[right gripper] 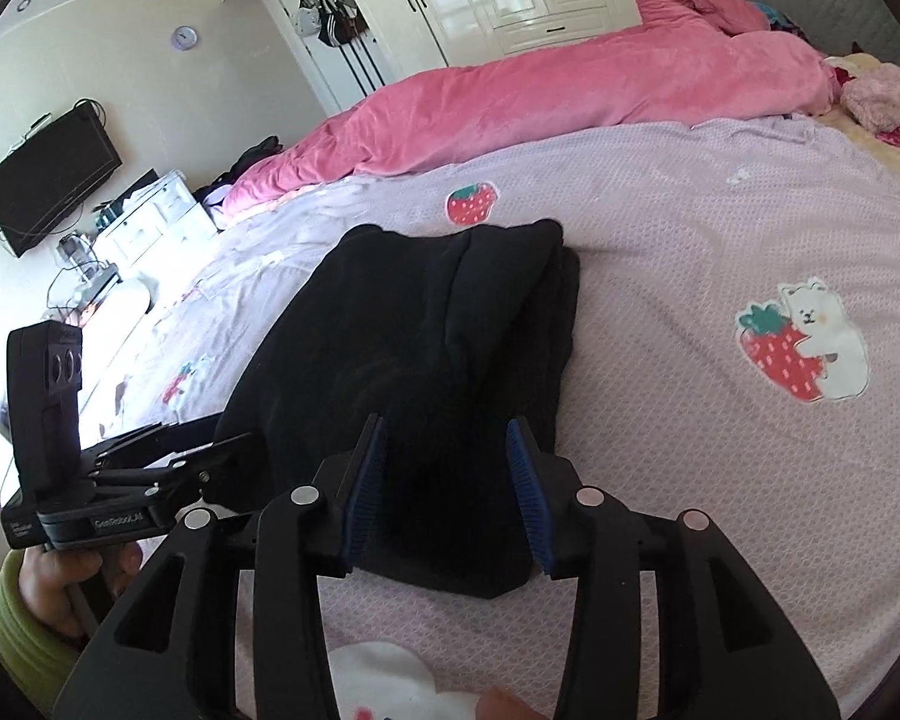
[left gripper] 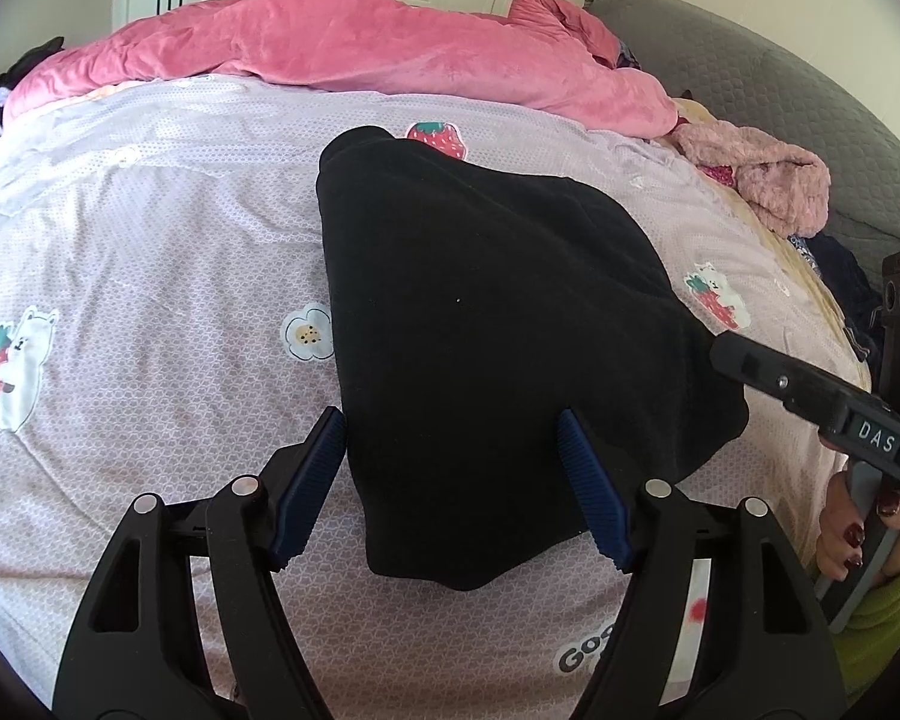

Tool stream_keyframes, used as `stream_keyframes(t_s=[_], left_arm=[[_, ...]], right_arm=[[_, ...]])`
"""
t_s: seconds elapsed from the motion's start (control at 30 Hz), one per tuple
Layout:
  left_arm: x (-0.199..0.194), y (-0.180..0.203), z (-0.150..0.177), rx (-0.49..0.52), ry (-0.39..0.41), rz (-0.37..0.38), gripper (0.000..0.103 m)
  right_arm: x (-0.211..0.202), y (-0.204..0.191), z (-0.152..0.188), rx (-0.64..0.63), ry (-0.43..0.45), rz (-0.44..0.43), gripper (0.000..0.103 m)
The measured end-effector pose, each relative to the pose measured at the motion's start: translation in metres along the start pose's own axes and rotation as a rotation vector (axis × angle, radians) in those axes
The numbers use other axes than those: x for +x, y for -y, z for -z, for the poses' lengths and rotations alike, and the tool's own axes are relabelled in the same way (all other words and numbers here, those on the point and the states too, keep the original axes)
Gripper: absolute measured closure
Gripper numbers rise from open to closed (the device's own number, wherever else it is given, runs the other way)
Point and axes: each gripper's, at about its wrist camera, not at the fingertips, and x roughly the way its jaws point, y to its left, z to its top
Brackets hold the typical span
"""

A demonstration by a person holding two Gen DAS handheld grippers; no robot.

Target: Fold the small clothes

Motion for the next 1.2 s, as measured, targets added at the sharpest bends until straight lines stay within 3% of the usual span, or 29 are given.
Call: stream_keyframes(t_s=[0.47,0.6,0.67,0.77,0.97,1.13,1.2], left_arm=[[-0.005,0.001,0.001,0.004,0.001,-0.009,0.038],[-0.009,0.000,0.002,-0.001,0.007,-0.007,0.038],[-0.011,0.001,0.002,0.001,0.012,-0.006,0.038],[-0.013,0.001,0.003,0.002,0.017,-0.007,0.038],[-0.015,0.000,0.009,0.005,0.012,-0.012,0.038],[-0.021,-0.001,0.011,0.004,0.021,-0.020,0.038],[-0.025,-0.001,0.012,0.002,0.029,-0.023,0.033]], right_arm=[[0.021,0.002,0.007,-0.002,-0.082,0.004,0.059],[0.024,0.001,0.007,-0.023,-0.098,0.007,0.070],[0.024,-0.003,0.007,-0.044,-0.105,-0.005,0.085],[0.018,-0.006,0.006,-0.051,-0.091,0.000,0.087],[0.012,-0.008,0.011,-0.083,-0.087,0.053,0.086],[0.017,-0.011,0.017,-0.089,-0.093,0.092,0.071],[0.013,-0.016,0.017,-0.102,-0.086,0.109,0.064]])
